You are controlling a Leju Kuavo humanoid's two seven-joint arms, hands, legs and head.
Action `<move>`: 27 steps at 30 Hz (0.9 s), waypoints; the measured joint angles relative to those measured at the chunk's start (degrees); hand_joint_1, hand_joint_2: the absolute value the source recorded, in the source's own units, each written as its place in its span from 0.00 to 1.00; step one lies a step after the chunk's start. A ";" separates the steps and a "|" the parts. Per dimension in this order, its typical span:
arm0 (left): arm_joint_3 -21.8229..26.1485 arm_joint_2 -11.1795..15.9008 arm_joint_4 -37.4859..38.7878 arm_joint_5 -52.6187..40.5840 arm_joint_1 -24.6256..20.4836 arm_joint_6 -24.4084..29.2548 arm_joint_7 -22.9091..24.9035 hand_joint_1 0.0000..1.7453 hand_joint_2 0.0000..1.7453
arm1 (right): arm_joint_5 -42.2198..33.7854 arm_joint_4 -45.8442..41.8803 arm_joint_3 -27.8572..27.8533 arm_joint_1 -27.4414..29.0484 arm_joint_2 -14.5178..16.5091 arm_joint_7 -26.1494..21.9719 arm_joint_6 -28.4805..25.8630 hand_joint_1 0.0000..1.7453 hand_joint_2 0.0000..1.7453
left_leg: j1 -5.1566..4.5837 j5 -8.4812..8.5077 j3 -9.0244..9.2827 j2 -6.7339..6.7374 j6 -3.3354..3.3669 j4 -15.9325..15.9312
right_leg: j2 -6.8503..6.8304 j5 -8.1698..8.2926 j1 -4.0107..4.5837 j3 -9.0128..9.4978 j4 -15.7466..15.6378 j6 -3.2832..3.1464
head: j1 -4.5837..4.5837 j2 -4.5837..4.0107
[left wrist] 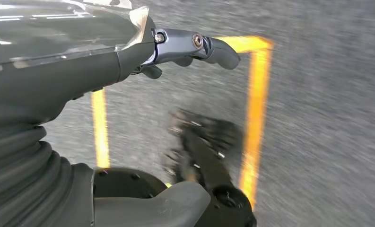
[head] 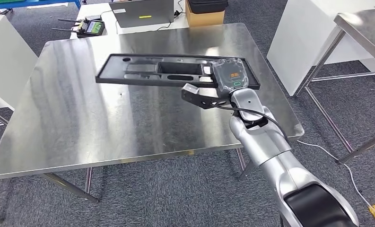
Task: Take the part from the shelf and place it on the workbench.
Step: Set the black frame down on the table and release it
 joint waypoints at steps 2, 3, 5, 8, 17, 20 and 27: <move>0.29 0.06 -0.01 0.46 -0.06 -2.15 -1.43 0.00 1.00 | 4.78 3.12 0.28 0.62 -0.15 -0.05 -1.32 1.00 1.00 | 0.63 1.01 -0.49 0.24 -0.50 0.48 | -0.02 -0.06 -0.16 0.10 0.01 0.05 | -0.02 0.00; 0.55 0.11 -0.02 0.77 -0.14 -3.16 -1.85 0.00 1.00 | 6.87 4.63 0.45 0.89 -0.13 0.21 -1.80 1.00 1.00 | 0.89 2.91 1.04 0.31 -0.66 -2.71 | 0.00 -0.13 -0.30 0.20 0.01 0.13 | -0.02 0.00; 1.20 0.20 -0.05 1.50 -0.51 -5.04 -2.75 0.00 1.00 | 10.80 7.95 0.72 1.11 0.08 1.43 -2.53 1.00 1.00 | 1.12 6.18 5.20 0.36 -0.82 -10.88 | 0.03 -0.35 -0.34 0.41 0.01 0.54 | -0.05 0.00; 2.20 0.26 -0.09 2.13 -1.09 -6.81 -3.33 0.00 1.00 | 14.68 13.67 1.62 0.66 0.54 4.67 -2.82 1.00 1.00 | 0.49 6.66 7.23 -0.03 0.06 -14.62 | -0.01 -0.49 -0.08 0.51 -0.23 1.65 | 0.00 0.01; 4.07 0.39 -0.33 2.45 -1.13 -7.56 -3.16 0.00 1.00 | 15.79 25.40 3.43 0.38 0.75 7.66 -3.36 1.00 1.00 | -0.74 7.07 8.17 -0.31 3.42 -15.74 | -0.06 -6.38 0.41 -7.86 15.56 1.48 | 0.39 0.00; 4.56 0.39 -0.33 2.91 -1.06 -7.31 -3.30 0.00 1.00 | 15.78 27.04 3.49 0.25 0.75 8.13 -3.25 1.00 1.00 | -1.39 6.85 8.25 -0.67 3.40 -15.42 | -0.04 -2.01 0.95 -2.80 5.16 1.91 | 0.40 0.00; 6.20 0.65 -0.44 3.63 -0.60 -6.65 -3.78 0.00 1.00 | 15.65 29.89 3.02 -0.02 1.13 8.87 -3.29 1.00 1.00 | -1.29 4.59 7.08 -0.55 1.77 -12.37 | -0.09 0.18 0.39 0.29 -0.40 0.22 | 0.09 0.01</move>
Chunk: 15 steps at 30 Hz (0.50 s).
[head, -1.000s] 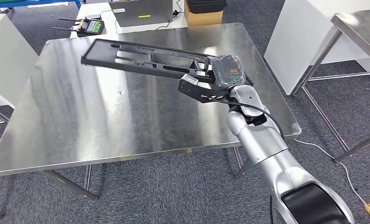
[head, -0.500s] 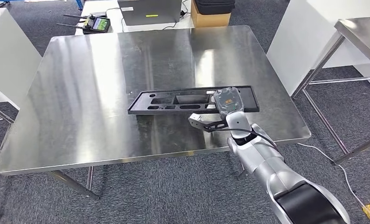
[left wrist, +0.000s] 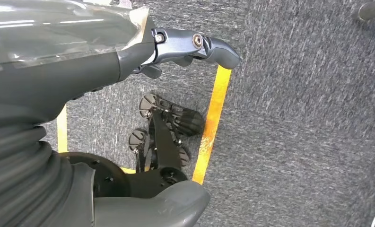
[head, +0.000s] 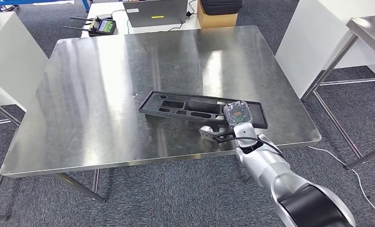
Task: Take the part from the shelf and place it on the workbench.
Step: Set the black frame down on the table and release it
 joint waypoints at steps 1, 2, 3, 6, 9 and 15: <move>0.18 0.07 -0.02 0.01 0.07 0.03 -0.03 0.00 1.00 | 0.00 0.21 -0.02 -0.03 0.07 0.03 0.00 1.00 1.00 | 0.32 -1.61 -1.22 0.13 -0.55 2.77 | -0.01 0.02 -0.12 0.13 -0.06 -0.18 | -0.05 -0.01; 0.34 0.06 -0.02 0.03 0.09 0.08 -0.04 0.00 1.00 | 0.01 0.47 -0.04 -0.05 0.11 0.12 0.02 1.00 1.00 | 0.65 -3.48 -2.92 0.25 -1.06 6.44 | -0.01 0.01 -0.16 0.17 -0.06 -0.29 | -0.14 0.00; 0.46 0.07 -0.02 0.08 0.12 0.16 -0.04 0.00 1.00 | 0.01 0.76 -0.05 -0.03 0.16 0.25 0.07 0.75 0.75 | 1.02 -4.98 -4.72 0.35 -1.44 10.09 | -0.01 0.00 -0.18 0.18 -0.05 -0.35 | -0.14 0.00; 0.66 0.12 -0.03 0.22 0.22 0.73 -0.04 0.00 1.00 | 0.02 1.64 -0.62 0.11 0.19 0.83 0.20 0.00 0.00 | 2.00 -3.98 -5.75 0.75 -2.28 11.70 | 0.01 -0.03 -0.48 0.24 -0.01 -0.30 | -0.13 0.00; 0.98 0.24 -0.09 0.14 0.14 1.74 0.28 0.00 0.25 | 0.07 2.19 -2.13 0.07 0.17 1.10 -0.01 0.00 0.00 | 2.47 0.71 -0.02 0.85 -2.55 0.53 | 0.05 -0.23 -0.52 0.39 0.03 0.34 | -0.14 0.01; 2.22 0.24 -0.13 0.03 0.04 0.51 1.85 0.00 0.00 | -0.97 2.54 -6.01 0.02 0.37 -0.14 -0.99 0.00 0.00 | 1.37 1.34 1.33 0.47 -1.48 -2.46 | 0.01 -0.35 0.21 0.32 -0.08 1.19 | 0.18 0.00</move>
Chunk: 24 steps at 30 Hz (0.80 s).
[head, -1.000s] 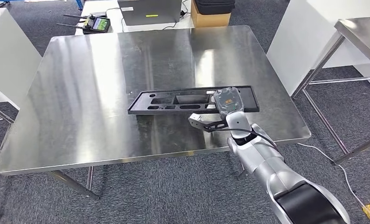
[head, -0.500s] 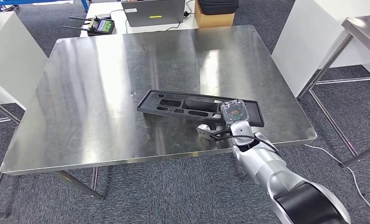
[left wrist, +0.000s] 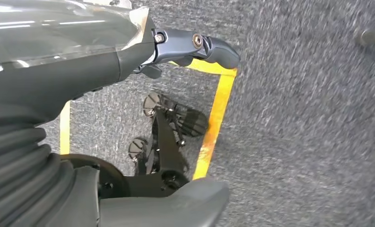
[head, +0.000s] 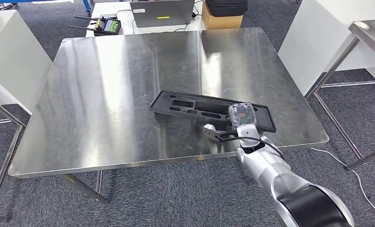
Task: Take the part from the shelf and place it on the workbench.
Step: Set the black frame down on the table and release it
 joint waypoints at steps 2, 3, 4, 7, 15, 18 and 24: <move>0.37 0.05 -0.02 -0.13 0.01 -0.47 0.16 0.00 0.00 | -1.49 -0.01 -1.86 0.01 0.30 -1.63 -0.20 0.00 0.00 | -0.27 0.03 -0.05 -0.01 0.42 0.01 | -0.01 0.18 -0.16 0.10 -0.28 0.28 | 0.00 0.00; 0.61 0.07 -0.02 -0.29 0.01 -0.67 0.27 0.00 0.00 | -1.91 -0.03 -2.85 0.03 0.46 -2.34 -0.22 0.00 0.00 | -0.32 0.03 -0.07 -0.01 0.58 0.01 | -0.01 0.25 -0.20 0.16 -0.42 0.39 | 0.00 0.00; 0.81 0.07 -0.03 -0.51 0.01 -0.93 0.38 0.00 0.00 | -2.11 -0.09 -3.83 0.07 0.60 -2.94 -0.22 0.00 0.00 | -0.35 0.04 -0.08 0.00 0.71 0.01 | -0.01 0.32 -0.22 0.21 -0.53 0.49 | 0.00 0.00; 1.13 0.07 -0.03 -1.43 0.01 -1.74 0.83 0.00 0.00 | -2.53 -0.76 -6.31 0.55 0.95 -4.40 -0.19 0.00 0.00 | -0.45 0.05 -0.11 0.00 0.95 0.02 | -0.01 0.42 -0.33 0.29 -0.71 0.66 | 0.01 0.01; 1.35 0.09 -0.05 -2.55 0.00 -2.19 1.60 0.00 0.00 | -5.24 -3.76 -11.68 2.43 1.41 -7.08 0.57 0.00 0.00 | -0.56 0.09 -0.13 0.00 1.15 0.05 | -0.01 0.55 -0.48 0.28 -0.76 1.27 | -0.02 0.01; 1.43 0.09 -0.05 -2.99 -0.01 -2.25 1.85 0.00 0.00 | -5.71 -4.72 -12.91 2.79 1.42 -7.50 1.16 0.00 0.00 | -0.55 0.10 -0.12 0.02 1.17 0.05 | 0.00 0.55 -0.45 0.26 -0.76 1.27 | -0.02 0.00; 1.87 0.09 -0.05 -4.18 -0.06 -2.72 2.17 0.00 0.00 | -8.34 -8.28 -15.09 3.76 1.47 -10.11 2.99 0.00 0.00 | -0.48 0.12 -0.12 0.03 1.18 0.05 | 0.00 0.55 -0.35 0.27 -0.75 1.27 | -0.03 0.00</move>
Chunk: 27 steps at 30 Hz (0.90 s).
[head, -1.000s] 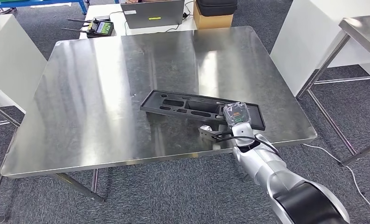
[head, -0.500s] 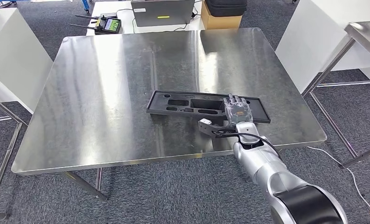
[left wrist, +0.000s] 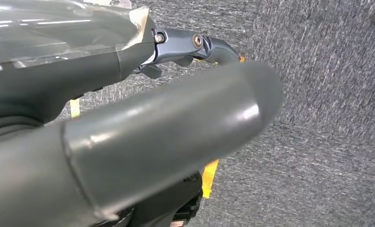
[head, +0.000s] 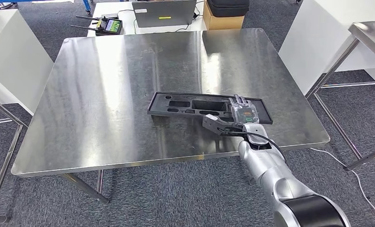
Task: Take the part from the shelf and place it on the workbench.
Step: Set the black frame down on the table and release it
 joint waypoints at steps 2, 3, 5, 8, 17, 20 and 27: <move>0.35 0.00 0.00 -0.28 -0.02 -0.06 0.04 0.00 0.00 | -2.01 -1.79 -0.65 0.55 0.08 -1.65 0.04 0.00 0.00 | 0.02 0.00 0.00 0.00 0.00 0.00 | 0.00 0.00 0.00 0.00 0.00 0.00 | 0.01 0.00; 0.54 0.00 0.00 -0.40 -0.03 -0.07 0.08 0.00 0.00 | -3.34 -3.05 -0.96 0.97 0.14 -2.75 0.05 0.00 0.00 | 0.02 0.00 -0.01 0.00 0.00 0.00 | 0.00 0.00 0.00 0.00 0.00 0.00 | 0.01 0.00; 0.80 0.00 0.00 -0.57 -0.04 -0.07 0.15 0.00 0.00 | -5.97 -6.95 -1.37 2.16 0.29 -4.85 0.63 0.00 0.00 | 0.02 0.00 -0.01 0.00 0.00 0.00 | 0.00 0.00 0.00 0.00 0.01 0.00 | 0.02 0.00; 1.19 0.00 0.00 -0.80 -0.04 -0.04 0.22 0.00 0.00 | -8.33 -14.86 -1.36 4.41 0.51 -6.03 2.57 0.00 0.00 | 0.02 0.00 -0.04 -0.01 0.00 0.00 | -0.01 0.00 0.00 -0.01 0.00 0.00 | 0.01 0.00; 2.30 -0.03 0.00 -1.36 -0.11 0.38 0.36 0.00 0.00 | -14.59 -32.50 -0.41 10.56 0.69 -10.36 -1.44 0.00 0.00 | 0.02 0.00 -0.04 -0.03 0.00 0.00 | -0.02 -0.01 -0.01 -0.03 0.00 -0.01 | 0.01 0.00; 2.56 -0.21 0.00 -1.64 -0.09 1.10 0.45 0.00 0.00 | -23.77 -44.45 0.24 16.79 1.02 -15.51 -9.19 0.00 0.00 | 0.02 -0.02 -0.05 -0.09 0.01 0.00 | -0.06 -0.08 0.00 -0.02 0.00 0.07 | 0.01 0.00; 4.06 -0.61 0.00 -1.97 0.11 4.03 3.07 0.00 0.00 | -46.48 -70.85 4.66 38.31 0.24 -32.59 -18.35 0.00 0.00 | -0.11 -0.51 -0.06 -0.27 0.25 0.06 | -0.12 -0.34 -0.16 0.05 -0.11 0.41 | 0.01 0.00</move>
